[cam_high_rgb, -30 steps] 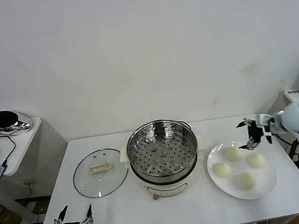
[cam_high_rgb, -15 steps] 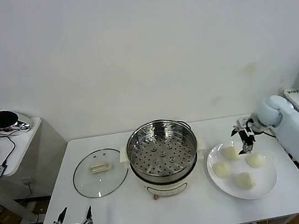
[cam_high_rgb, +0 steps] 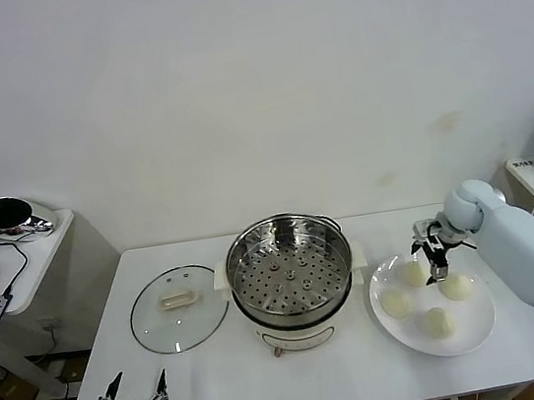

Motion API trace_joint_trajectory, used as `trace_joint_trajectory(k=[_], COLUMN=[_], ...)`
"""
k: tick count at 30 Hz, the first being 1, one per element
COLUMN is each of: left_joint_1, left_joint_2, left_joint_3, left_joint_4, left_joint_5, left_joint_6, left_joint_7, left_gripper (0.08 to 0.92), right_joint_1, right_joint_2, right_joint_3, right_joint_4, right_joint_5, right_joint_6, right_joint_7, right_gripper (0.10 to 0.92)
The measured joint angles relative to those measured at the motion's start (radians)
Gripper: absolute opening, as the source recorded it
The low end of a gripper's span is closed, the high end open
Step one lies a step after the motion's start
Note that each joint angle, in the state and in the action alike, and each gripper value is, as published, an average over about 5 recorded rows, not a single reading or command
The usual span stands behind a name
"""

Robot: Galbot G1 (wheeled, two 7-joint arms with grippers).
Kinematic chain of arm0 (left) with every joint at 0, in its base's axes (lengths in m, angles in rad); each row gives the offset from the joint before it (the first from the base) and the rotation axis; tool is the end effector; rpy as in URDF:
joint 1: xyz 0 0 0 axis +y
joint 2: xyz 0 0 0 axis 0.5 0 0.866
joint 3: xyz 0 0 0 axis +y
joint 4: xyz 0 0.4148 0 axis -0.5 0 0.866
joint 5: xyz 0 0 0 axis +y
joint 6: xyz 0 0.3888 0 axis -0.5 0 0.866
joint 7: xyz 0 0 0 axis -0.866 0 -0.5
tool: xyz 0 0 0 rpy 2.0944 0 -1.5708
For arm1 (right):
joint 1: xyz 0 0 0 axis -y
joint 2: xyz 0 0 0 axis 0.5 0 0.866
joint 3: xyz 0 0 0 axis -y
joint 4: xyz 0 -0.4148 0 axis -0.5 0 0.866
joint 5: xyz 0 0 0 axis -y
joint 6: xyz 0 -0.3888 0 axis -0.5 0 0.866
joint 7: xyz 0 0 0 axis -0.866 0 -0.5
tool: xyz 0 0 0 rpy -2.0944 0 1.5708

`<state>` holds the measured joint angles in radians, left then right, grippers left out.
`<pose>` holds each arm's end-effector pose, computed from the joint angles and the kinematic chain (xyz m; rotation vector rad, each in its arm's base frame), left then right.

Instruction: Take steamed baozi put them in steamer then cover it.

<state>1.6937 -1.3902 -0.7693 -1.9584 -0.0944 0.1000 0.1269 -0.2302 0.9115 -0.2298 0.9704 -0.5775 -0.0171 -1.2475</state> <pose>0.1294 0.1342 -0.4081 0.0270 -2.7951 -0.2210 0.6238 -0.2152 -0.2646 1.1960 -1.3765 1.3960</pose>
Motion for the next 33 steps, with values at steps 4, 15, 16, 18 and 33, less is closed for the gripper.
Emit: trace_joint_trajectory(k=[4, 15, 16, 18, 33], left_joint_1=[0.002, 0.001, 0.0, 0.0, 0.001], left_joint_2=[-0.001, -0.002, -0.002, -0.003, -0.003], left_joint_3=[0.0, 0.001, 0.001, 0.002, 0.005], left_joint_4=[0.0, 0.005, 0.006, 0.007, 0.009], left_joint_5=[0.0, 0.0, 0.0, 0.0, 0.001], left_joint_6=[0.0, -0.002, -0.002, -0.002, -0.003], left_joint_7=[0.0, -0.001, -0.001, -0.001, -0.002], left_gripper=[0.823, 0.823, 0.823, 0.823, 0.823], right_joint_1=[0.004, -0.001, -0.001, 0.0, 0.004], right_joint_2=[0.014, 0.028, 0.029, 0.03, 0.026], right_joint_3=[-0.002, -0.011, -0.011, -0.011, -0.014], right_joint_4=[-0.024, -0.053, -0.055, -0.058, -0.064], right_joint_5=[-0.001, -0.002, -0.003, -0.003, 0.015], right_joint_6=[0.0, -0.001, -0.002, -0.003, -0.015], right_joint_7=[0.01, 0.024, 0.024, 0.027, 0.044], right_gripper=[0.823, 0.823, 0.82, 0.807, 0.436])
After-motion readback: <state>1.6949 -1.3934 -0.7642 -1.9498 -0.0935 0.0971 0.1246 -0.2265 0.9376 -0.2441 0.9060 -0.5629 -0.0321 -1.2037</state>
